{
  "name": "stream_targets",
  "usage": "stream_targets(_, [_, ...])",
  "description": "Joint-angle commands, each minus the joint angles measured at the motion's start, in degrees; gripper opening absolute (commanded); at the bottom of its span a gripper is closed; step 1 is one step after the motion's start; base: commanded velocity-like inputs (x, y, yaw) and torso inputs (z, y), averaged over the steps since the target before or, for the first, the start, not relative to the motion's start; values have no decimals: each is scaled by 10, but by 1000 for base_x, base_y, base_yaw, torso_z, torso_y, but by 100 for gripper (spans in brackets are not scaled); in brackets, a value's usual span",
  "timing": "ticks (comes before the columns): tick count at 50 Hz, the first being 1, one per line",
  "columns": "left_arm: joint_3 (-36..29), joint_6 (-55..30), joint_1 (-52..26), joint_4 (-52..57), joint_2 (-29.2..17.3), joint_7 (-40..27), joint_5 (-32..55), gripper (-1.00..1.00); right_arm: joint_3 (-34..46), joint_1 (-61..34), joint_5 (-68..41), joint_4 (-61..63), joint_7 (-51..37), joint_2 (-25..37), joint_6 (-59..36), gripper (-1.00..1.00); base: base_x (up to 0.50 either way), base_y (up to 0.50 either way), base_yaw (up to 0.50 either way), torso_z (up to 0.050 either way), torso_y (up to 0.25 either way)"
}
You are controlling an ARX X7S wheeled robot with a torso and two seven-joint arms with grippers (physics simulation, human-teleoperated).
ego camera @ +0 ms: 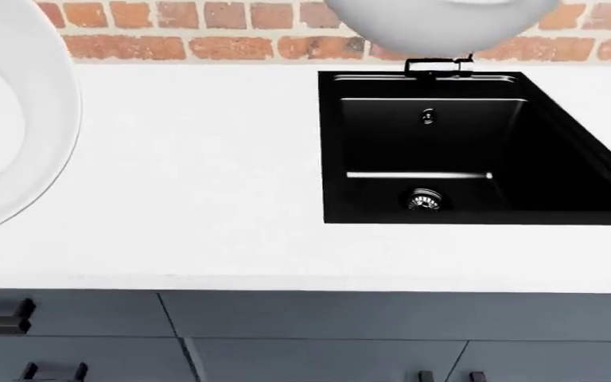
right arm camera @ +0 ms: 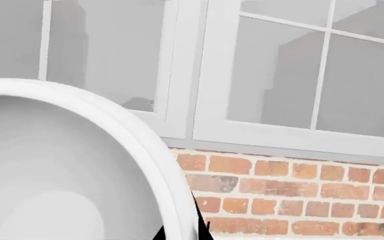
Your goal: Stack the bowls in the sink.
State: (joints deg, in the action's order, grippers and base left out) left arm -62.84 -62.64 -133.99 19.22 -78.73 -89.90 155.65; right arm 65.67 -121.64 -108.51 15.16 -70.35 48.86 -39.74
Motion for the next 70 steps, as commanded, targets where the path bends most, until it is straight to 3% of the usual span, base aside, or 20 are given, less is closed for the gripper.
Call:
stream_targets(1, [7,1,-8,-4,7,0,-4,-100,-13,12,5,16,-12,35,6,-100,24,-500,0,0,0])
stream_targets(30, [9,2,-9,-1,14,0,-5,-100,-33,15,-5,41,-31,117,-5,-100,149,-499,0,1,0])
stream_targets(51, [17,-9,-10,-11,14,-1,-11,-100,-34,7,-10,40,-41,124,-33,-100,213,-498,0,0,1])
stream_targets(70, [25,-18,-10,-20,14,-1,-14,-100,-30,-9,-1,29,-50,114,-69,-100,9,48,0,1,1])
